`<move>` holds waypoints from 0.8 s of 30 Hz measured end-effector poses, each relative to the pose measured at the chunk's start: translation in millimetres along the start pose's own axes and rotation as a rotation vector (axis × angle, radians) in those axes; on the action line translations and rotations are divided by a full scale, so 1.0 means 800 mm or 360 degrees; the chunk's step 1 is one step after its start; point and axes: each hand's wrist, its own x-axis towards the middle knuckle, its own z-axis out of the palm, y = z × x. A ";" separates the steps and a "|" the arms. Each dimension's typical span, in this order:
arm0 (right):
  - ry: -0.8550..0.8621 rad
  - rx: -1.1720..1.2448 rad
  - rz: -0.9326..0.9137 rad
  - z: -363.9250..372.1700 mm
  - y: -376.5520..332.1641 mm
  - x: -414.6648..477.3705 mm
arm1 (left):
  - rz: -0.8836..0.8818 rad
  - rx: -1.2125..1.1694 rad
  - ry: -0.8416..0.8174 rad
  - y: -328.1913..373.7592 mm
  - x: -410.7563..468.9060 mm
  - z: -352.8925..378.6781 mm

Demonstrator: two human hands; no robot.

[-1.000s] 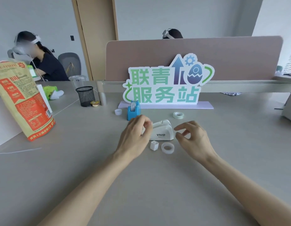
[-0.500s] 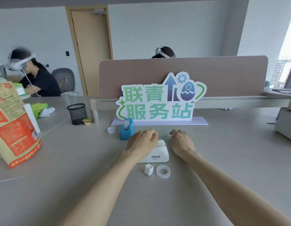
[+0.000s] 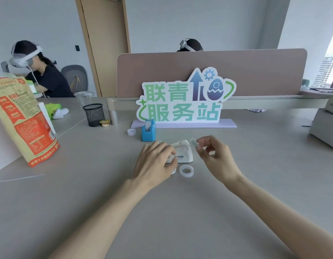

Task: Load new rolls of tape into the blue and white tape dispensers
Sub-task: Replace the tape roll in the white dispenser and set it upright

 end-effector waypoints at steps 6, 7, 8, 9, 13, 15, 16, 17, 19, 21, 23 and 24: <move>-0.0153 0.0095 0.0005 -0.003 -0.007 -0.024 | -0.0527 -0.0241 -0.0453 0.009 -0.008 -0.015; -0.0162 0.0145 -0.0004 -0.004 -0.010 -0.026 | -0.0517 -0.0249 -0.0487 0.007 -0.010 -0.014; -0.0181 0.0204 -0.0001 -0.005 -0.013 -0.028 | -0.0513 -0.0250 -0.0514 0.004 -0.011 -0.013; -0.0215 0.0262 0.0016 -0.004 -0.016 -0.029 | -0.0535 -0.0271 -0.0538 0.001 -0.011 -0.012; -0.0354 0.0404 0.0085 -0.002 -0.016 -0.032 | -0.0814 -0.0932 -0.0412 0.000 -0.004 -0.012; -0.0365 0.0458 0.0077 -0.002 -0.012 -0.032 | -0.0854 -0.1324 -0.0380 0.006 0.002 -0.017; -0.0359 0.0467 0.0070 -0.001 -0.011 -0.032 | -0.0839 -0.1419 -0.0395 0.009 0.003 -0.018; -0.0346 0.0477 0.0074 -0.001 -0.009 -0.031 | -0.0814 -0.1464 -0.0413 0.012 0.002 -0.018; -0.0323 0.0529 0.0113 -0.001 -0.004 -0.030 | -0.0781 -0.1482 -0.0429 0.016 0.000 -0.013; -0.0318 0.0586 0.0174 -0.001 0.001 -0.029 | -0.0789 -0.1485 -0.0425 0.018 -0.004 -0.007; -0.0325 0.0643 0.0235 -0.001 0.004 -0.030 | -0.0778 -0.1488 -0.0399 0.020 -0.005 -0.005; -0.0333 0.0666 0.0258 -0.001 0.004 -0.029 | -0.0759 -0.1486 -0.0379 0.020 -0.005 -0.005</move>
